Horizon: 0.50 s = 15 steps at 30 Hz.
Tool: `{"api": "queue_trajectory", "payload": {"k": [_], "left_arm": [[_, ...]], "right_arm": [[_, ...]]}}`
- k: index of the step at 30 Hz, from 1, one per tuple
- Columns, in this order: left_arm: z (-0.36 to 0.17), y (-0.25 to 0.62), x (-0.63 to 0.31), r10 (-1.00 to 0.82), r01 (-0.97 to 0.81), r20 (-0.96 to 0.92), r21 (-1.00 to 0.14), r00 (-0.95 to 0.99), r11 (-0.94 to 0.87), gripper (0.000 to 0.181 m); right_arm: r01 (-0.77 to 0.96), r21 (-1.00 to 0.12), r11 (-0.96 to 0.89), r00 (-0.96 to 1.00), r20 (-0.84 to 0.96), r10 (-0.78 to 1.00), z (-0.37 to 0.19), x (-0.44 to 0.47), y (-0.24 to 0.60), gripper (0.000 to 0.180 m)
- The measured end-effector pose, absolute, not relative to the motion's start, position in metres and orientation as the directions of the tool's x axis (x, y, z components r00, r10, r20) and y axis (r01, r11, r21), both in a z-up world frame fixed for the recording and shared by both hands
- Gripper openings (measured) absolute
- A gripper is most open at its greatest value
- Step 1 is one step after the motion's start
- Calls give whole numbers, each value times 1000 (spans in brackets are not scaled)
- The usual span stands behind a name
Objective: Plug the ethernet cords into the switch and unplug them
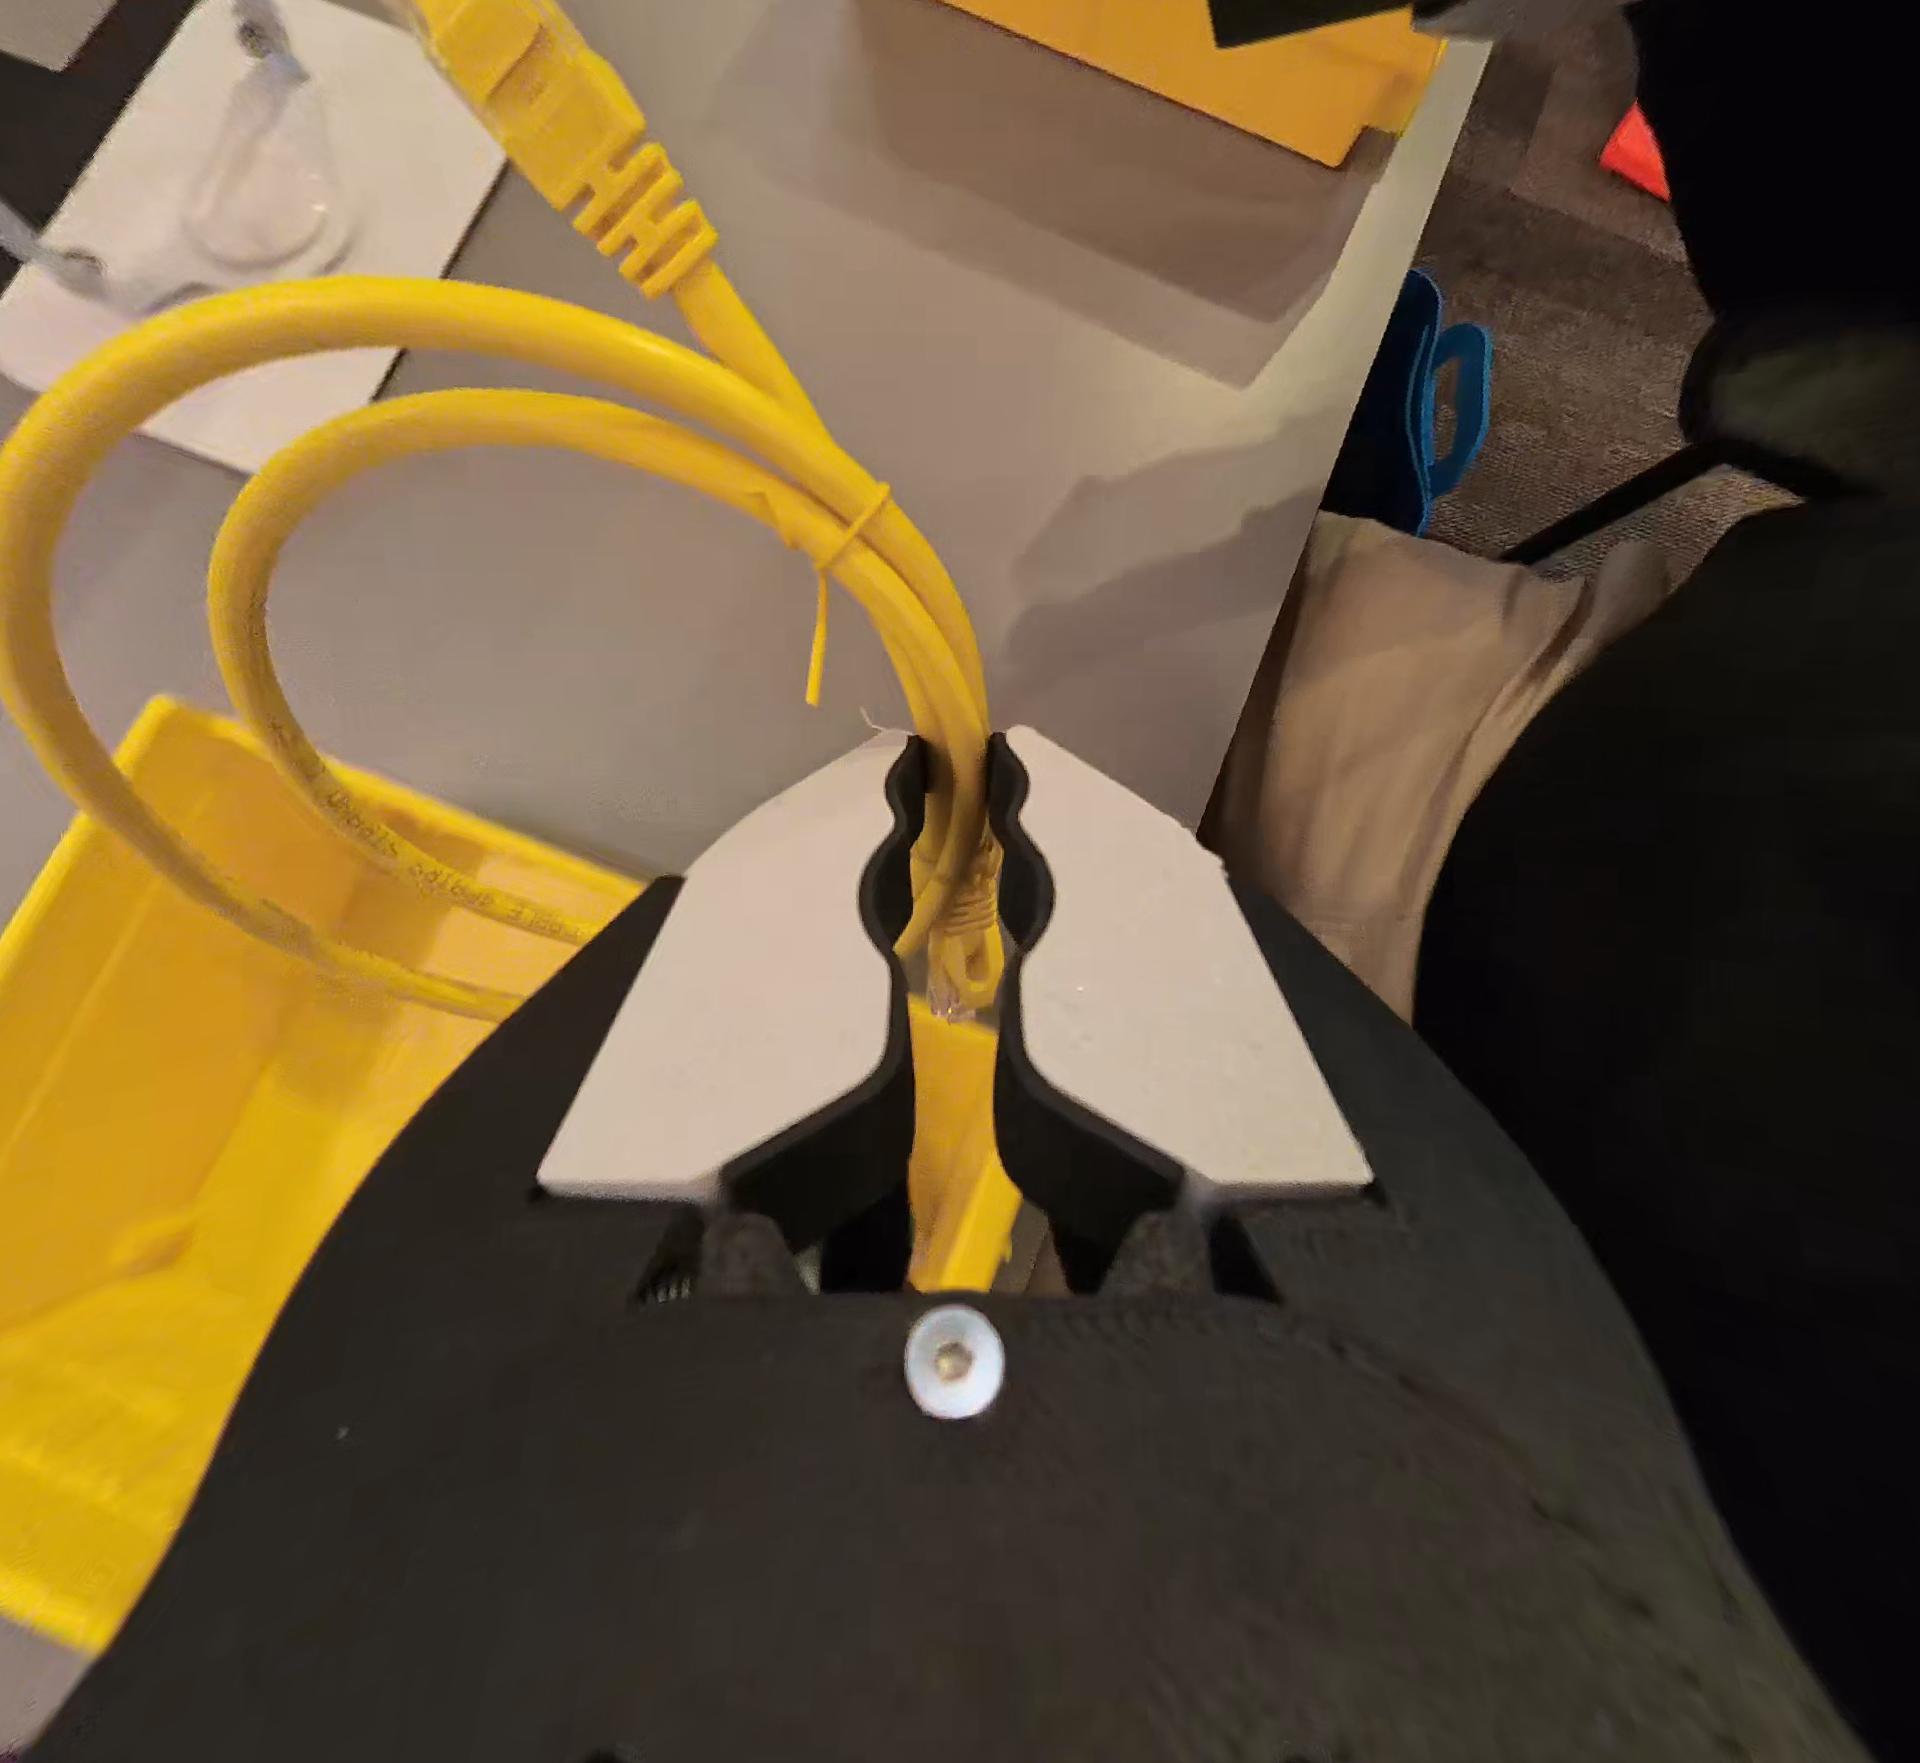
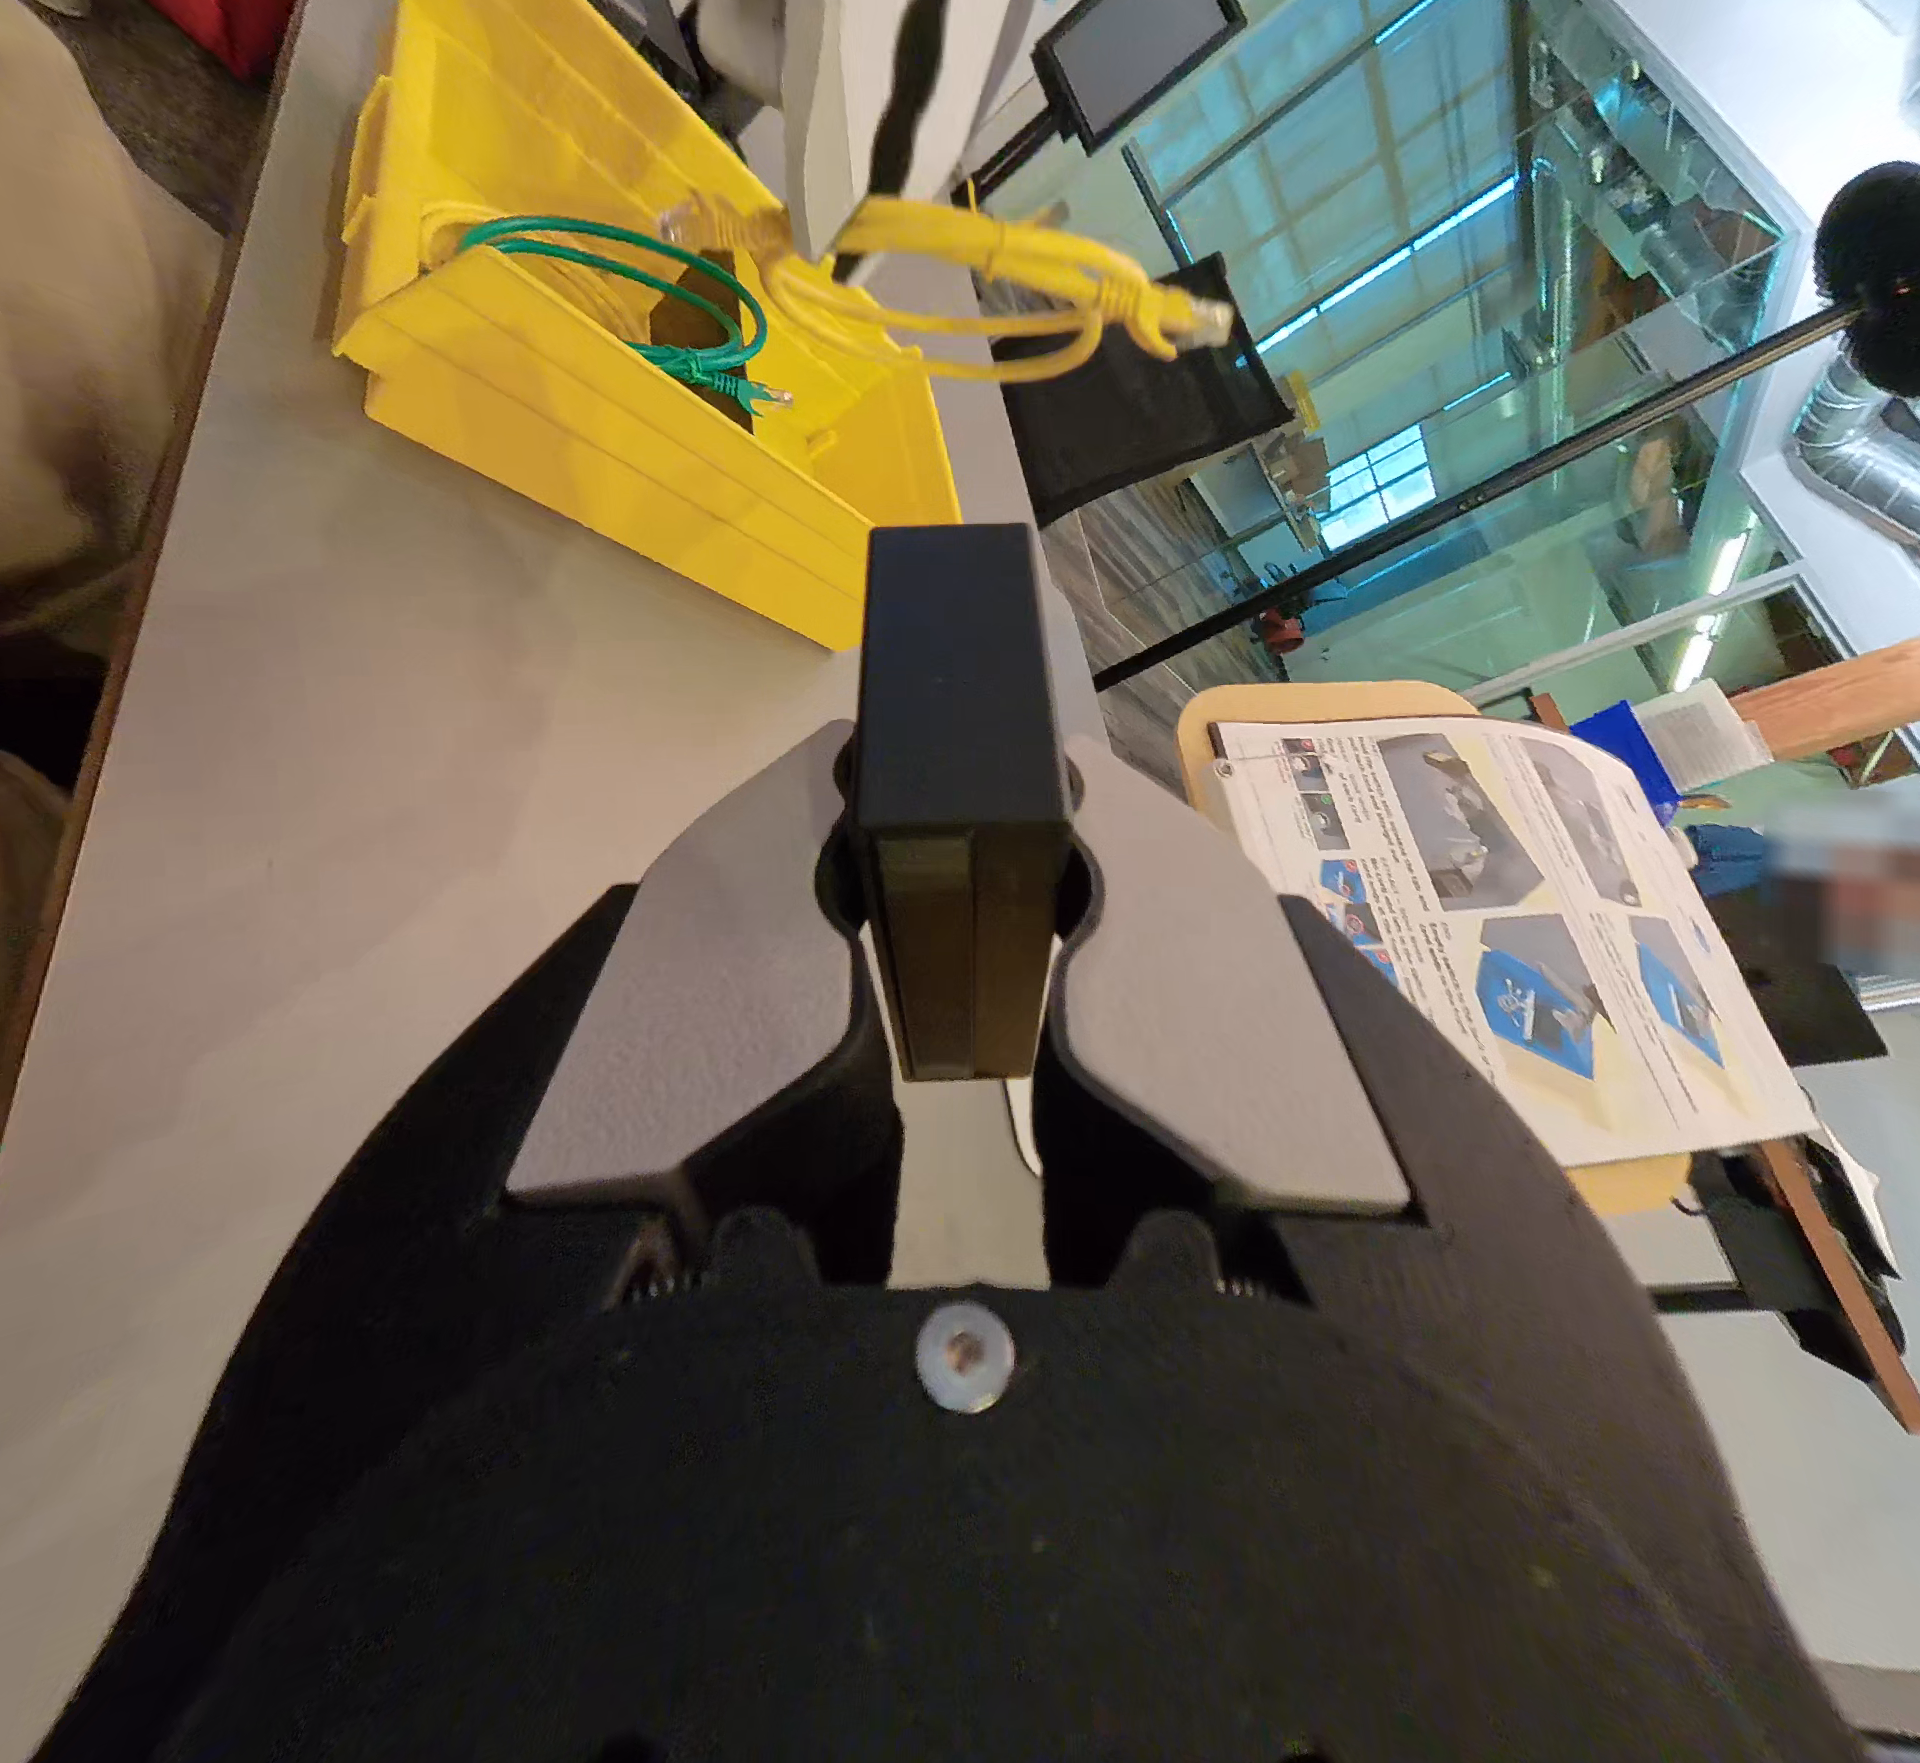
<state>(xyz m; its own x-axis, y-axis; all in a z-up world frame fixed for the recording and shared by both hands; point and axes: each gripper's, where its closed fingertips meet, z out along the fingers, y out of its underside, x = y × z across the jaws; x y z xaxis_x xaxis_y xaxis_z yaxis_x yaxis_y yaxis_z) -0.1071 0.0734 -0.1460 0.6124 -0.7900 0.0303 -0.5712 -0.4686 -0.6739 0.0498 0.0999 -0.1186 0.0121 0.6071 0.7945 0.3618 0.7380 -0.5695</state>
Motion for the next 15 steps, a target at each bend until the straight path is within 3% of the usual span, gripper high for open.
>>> {"api": "queue_trajectory", "payload": {"k": [4, 7, 15], "left_arm": [[-147, 98, -44, -823, -519, 160, -706, 545, -481, 11], [-147, 112, 5, -805, -341, 348, -772, 480, -537, 11], [-276, 128, 23, -749, -582, 279, -488, 602, -650, 11]], "right_arm": [[395, -561, 728, 33, 800, 599, -113, 72, 102, 29], [402, -572, 715, 56, 795, 604, -108, 88, 103, 29], [431, -589, 684, 75, 779, 623, -116, 108, 108, 29]]}}
